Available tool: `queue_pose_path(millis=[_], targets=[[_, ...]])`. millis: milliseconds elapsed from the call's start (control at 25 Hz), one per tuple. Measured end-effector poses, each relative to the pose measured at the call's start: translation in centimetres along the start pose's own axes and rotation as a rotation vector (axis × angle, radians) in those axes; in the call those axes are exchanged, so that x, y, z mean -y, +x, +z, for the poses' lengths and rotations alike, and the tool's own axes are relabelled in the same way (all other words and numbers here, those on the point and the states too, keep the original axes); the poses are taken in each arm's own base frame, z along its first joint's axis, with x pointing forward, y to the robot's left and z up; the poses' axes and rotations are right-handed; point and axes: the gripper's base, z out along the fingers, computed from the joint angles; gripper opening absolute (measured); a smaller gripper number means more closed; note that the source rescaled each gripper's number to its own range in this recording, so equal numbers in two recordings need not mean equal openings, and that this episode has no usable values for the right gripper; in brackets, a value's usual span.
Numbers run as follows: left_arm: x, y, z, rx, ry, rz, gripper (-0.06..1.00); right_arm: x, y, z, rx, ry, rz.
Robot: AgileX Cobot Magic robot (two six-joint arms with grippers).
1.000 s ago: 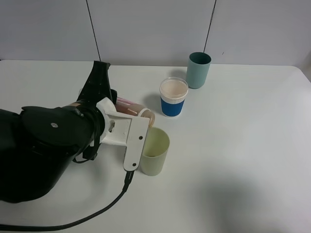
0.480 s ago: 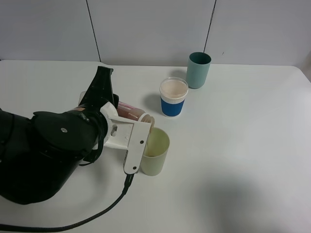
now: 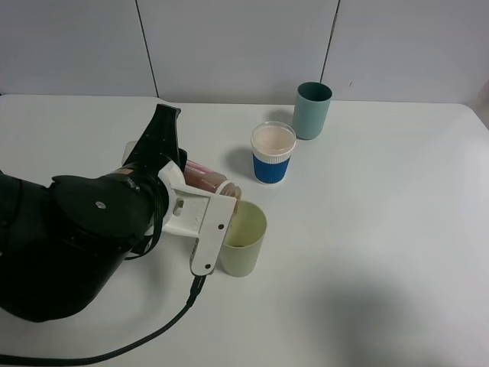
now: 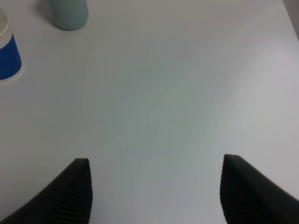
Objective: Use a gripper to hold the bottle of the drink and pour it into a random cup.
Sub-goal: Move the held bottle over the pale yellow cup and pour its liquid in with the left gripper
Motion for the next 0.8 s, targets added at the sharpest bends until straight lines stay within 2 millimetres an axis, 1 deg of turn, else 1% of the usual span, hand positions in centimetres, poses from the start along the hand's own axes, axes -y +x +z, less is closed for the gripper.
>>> queue_pose_path(millis=[800], targets=[[-0.03, 0.08, 0.0, -0.009, -0.003, 0.025, 0.0, 0.0, 0.0, 0.0, 0.0, 0.0, 0.0]])
